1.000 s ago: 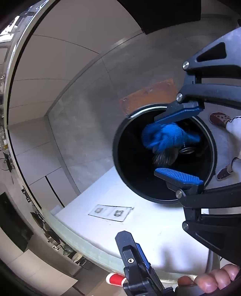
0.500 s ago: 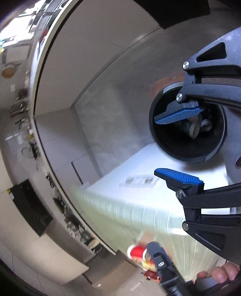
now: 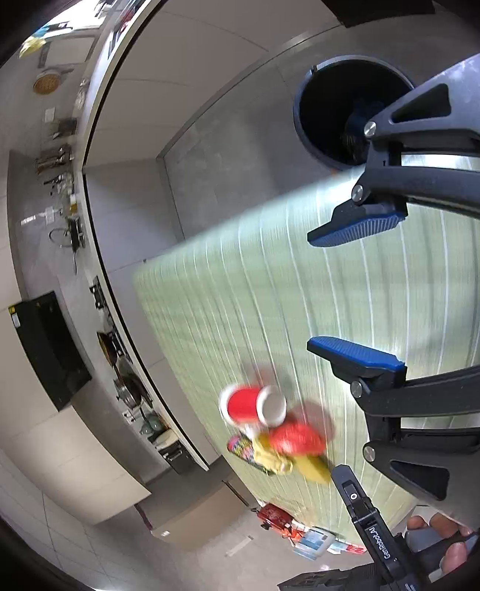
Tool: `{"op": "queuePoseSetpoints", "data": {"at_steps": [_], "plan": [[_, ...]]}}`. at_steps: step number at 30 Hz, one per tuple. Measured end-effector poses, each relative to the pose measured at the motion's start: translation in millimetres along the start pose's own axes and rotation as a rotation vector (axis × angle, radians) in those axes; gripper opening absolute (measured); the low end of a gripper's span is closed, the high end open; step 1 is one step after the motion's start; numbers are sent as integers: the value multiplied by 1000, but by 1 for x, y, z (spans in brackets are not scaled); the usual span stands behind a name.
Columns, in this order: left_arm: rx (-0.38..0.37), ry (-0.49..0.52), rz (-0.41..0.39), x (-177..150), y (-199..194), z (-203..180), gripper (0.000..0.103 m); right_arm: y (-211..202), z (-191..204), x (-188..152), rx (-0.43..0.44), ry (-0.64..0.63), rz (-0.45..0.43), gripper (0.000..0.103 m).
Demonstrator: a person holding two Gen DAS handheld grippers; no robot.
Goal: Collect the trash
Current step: 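Move both empty tools back over the table toward the spray can and red cup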
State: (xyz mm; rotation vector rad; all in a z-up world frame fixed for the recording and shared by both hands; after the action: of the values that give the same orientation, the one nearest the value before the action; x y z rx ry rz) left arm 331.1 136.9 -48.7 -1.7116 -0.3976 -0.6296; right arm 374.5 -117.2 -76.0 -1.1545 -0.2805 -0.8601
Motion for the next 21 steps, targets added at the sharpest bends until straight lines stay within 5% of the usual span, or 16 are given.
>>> {"op": "queuePoseSetpoints", "data": {"at_steps": [9,21], "plan": [[36,-11,-9,2,-15,90,69,20,85,-33,16,-38,17,56],[58,-38,-25,30,-5,119,69,53,140,-7,74,-109,9,61]]}}
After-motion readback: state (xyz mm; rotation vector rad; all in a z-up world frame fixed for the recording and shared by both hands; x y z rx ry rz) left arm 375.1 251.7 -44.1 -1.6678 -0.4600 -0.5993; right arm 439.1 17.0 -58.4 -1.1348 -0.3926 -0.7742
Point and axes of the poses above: each gripper's, at about its wrist camera, not at the fingertips, and y roughly the way its jaws point, z to its left, x to its top, the point moved 4 cm from there along y, roughly the way its jaws point, and after that the axes turned 10 degrees about y, right-handed, at the moved point
